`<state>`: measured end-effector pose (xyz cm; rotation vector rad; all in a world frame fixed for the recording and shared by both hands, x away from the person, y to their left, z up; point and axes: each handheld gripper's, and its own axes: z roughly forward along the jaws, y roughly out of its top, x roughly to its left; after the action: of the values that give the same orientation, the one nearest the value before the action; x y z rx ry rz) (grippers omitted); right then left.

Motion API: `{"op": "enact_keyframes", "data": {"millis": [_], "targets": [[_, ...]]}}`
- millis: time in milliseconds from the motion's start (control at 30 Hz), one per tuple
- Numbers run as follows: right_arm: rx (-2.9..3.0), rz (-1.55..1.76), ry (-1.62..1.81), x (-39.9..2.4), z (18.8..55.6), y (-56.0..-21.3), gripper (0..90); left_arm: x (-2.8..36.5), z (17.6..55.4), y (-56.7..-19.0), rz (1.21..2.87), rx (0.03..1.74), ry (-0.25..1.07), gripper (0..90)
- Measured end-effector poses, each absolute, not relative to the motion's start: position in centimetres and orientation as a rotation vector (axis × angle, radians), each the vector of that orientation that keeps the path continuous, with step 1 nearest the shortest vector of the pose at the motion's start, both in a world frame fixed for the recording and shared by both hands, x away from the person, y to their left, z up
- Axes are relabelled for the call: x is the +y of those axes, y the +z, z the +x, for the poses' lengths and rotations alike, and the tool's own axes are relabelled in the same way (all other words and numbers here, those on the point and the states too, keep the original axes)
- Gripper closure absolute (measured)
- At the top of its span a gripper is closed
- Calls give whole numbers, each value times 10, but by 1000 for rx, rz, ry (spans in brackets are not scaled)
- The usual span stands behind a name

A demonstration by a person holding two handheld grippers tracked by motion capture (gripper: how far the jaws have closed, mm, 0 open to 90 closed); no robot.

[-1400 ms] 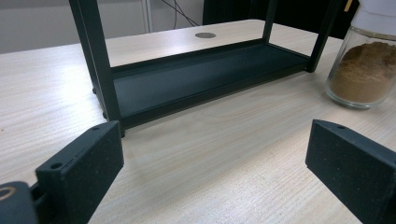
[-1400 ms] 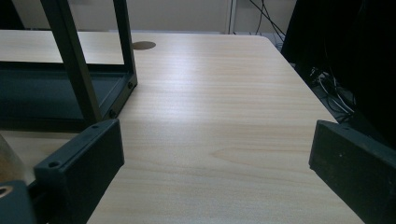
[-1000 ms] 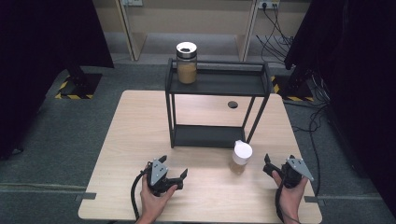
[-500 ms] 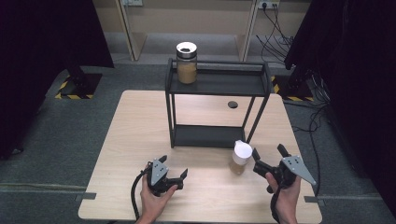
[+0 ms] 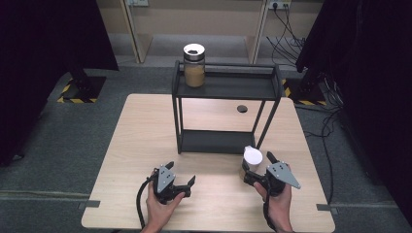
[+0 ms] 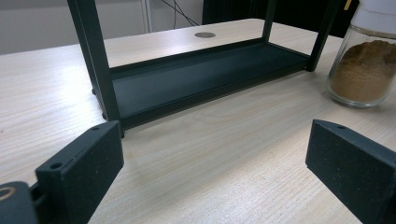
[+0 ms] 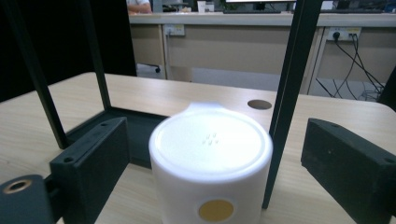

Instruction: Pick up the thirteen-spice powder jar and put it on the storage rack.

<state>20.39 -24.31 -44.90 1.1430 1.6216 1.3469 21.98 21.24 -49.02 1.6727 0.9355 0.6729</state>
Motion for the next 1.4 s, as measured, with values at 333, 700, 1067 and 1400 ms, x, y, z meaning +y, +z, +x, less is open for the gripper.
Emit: {"op": "enact_keyframes", "data": {"millis": [333,700,1067,1400], "targets": [[1641,1172,1313,-236,214,-462,245,213,220,-490,1675,935,675,33],[1620,1150,1321,-233,211,-468,303,212,219,-490,1674,936,677,34],[1596,1064,1377,-228,197,-461,303,213,219,-490,1671,937,677,34],[1539,1000,1426,-222,182,-446,304,214,218,-491,1669,938,678,34]]}}
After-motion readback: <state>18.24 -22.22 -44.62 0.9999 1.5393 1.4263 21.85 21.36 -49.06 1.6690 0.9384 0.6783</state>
